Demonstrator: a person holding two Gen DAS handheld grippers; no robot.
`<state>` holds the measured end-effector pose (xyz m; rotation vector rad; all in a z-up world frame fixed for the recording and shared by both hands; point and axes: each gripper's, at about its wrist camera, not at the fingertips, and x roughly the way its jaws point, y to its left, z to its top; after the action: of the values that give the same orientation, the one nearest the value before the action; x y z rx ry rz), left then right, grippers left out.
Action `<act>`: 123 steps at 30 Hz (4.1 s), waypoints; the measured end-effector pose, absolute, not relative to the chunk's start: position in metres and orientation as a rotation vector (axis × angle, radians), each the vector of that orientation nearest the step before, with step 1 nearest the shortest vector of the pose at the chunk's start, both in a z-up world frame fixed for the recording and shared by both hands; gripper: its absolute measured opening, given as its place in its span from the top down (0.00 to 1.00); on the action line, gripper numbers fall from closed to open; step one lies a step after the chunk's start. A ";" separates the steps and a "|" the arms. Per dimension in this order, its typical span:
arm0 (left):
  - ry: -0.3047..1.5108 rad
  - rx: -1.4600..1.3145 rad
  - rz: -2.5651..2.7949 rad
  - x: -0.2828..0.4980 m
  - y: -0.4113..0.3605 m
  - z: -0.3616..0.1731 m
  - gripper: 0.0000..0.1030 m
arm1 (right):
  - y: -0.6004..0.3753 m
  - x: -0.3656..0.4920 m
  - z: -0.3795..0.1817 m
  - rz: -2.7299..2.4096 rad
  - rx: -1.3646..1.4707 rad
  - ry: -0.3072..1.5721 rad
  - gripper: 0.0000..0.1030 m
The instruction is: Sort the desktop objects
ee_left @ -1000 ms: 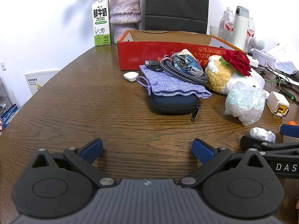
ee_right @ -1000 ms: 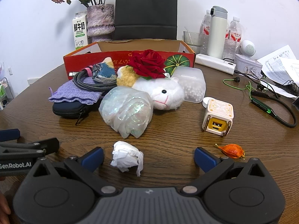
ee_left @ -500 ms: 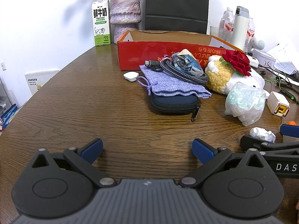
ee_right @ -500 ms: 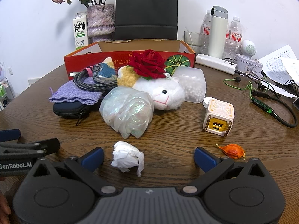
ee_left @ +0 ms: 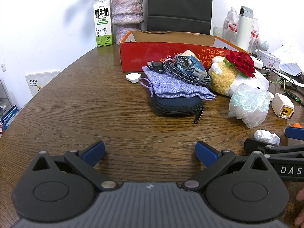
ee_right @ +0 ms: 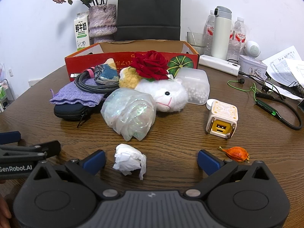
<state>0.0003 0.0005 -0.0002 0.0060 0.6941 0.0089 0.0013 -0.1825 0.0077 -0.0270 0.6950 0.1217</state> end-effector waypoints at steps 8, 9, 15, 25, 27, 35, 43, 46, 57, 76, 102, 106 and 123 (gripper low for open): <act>0.694 0.006 0.009 0.000 0.001 0.000 0.00 | -0.183 0.001 0.008 0.122 -0.026 0.695 0.00; 0.694 0.006 0.009 0.000 0.001 0.000 0.00 | -0.182 0.001 0.008 0.123 -0.028 0.695 0.00; 0.691 0.017 0.002 -0.002 -0.001 0.000 0.00 | -0.188 -0.005 0.010 0.176 -0.042 0.701 0.00; 0.502 0.006 -0.113 -0.023 -0.008 0.029 0.00 | -0.192 -0.034 0.028 0.279 -0.091 0.575 0.35; 0.488 -0.003 -0.132 -0.019 -0.012 0.036 0.00 | -0.185 -0.028 0.022 0.308 -0.110 0.601 0.65; 0.519 -0.023 -0.333 0.023 -0.076 0.039 0.01 | -0.227 -0.038 0.024 0.233 -0.025 0.570 0.79; 0.576 -0.072 -0.307 0.014 -0.088 0.022 0.73 | -0.266 -0.052 0.026 0.217 0.049 0.558 0.79; 0.556 -0.077 -0.274 -0.014 -0.074 0.034 0.76 | -0.265 -0.056 0.030 0.240 0.053 0.541 0.79; 0.491 -0.132 -0.284 -0.097 -0.024 0.061 0.76 | -0.230 -0.099 0.048 0.316 -0.002 0.473 0.79; 0.493 -0.172 -0.183 0.146 0.021 0.182 0.74 | -0.232 0.117 0.192 0.341 0.026 0.424 0.79; 0.615 -0.325 -0.017 0.224 0.038 0.129 0.08 | -0.202 0.285 0.132 0.180 -0.001 0.647 0.31; 0.611 -0.300 -0.084 0.143 0.026 0.120 0.07 | -0.205 0.199 0.140 0.216 0.037 0.575 0.21; 0.554 -0.029 -0.077 -0.077 0.008 0.033 0.02 | -0.209 -0.059 0.062 0.271 0.079 0.493 0.09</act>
<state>-0.0766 0.0075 0.0329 -0.0292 0.5542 -0.0774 -0.0594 -0.2089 0.0622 0.0794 0.4925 0.2712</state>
